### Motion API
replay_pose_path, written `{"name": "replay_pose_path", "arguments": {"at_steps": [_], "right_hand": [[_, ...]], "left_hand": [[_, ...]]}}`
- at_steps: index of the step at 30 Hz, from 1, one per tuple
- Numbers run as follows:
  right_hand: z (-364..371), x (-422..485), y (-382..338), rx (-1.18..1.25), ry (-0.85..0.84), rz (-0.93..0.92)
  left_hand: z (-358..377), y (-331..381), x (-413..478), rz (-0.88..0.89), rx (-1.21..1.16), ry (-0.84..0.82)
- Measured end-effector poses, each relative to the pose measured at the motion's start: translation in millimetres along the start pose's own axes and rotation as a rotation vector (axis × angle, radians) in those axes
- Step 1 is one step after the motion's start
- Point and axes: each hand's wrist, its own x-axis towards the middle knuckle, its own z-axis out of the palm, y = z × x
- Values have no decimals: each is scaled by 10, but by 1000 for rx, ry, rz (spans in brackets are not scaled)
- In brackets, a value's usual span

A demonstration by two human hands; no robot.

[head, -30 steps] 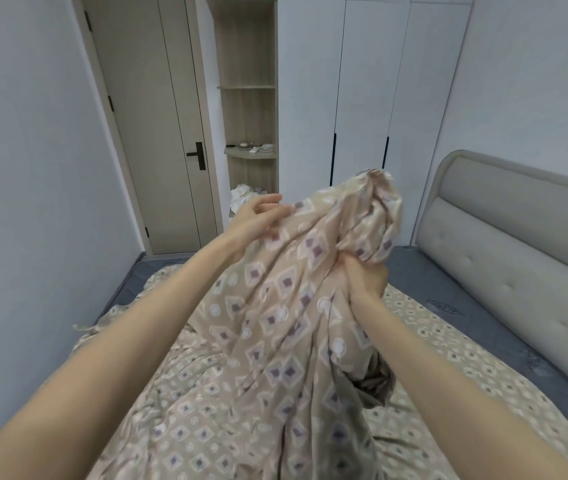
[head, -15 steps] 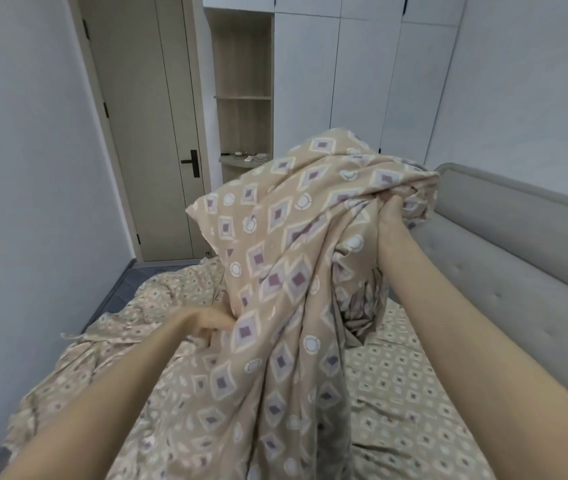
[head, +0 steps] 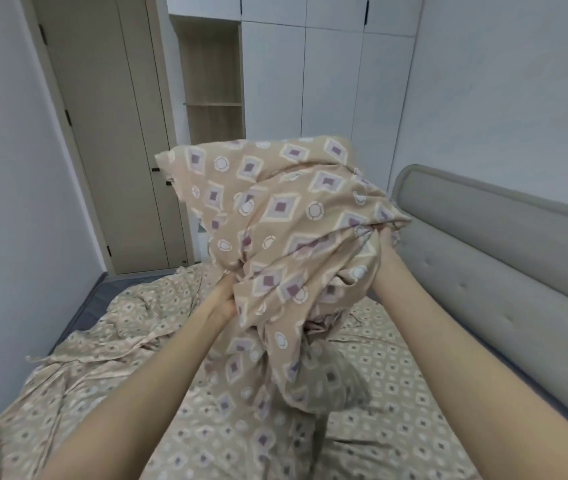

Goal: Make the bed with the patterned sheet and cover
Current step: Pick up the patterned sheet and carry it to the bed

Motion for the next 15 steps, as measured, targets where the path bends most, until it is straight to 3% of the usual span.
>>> {"name": "replay_pose_path", "arguments": {"at_steps": [5,9,13,15], "right_hand": [[-373,-207,78,122,-54,-36],[-699,-457,87,126,97,-131],[-1047,-952,13,299,99,-121],[-1314,-1214,85,259,214,-123]], "left_hand": [[374,213,-98,42,-24,-49],[637,165,-245,-49,-16,-102],[922,-52,-274,-139,-36,-180],[1129,-219,-280,-212,-9,-241]]}}
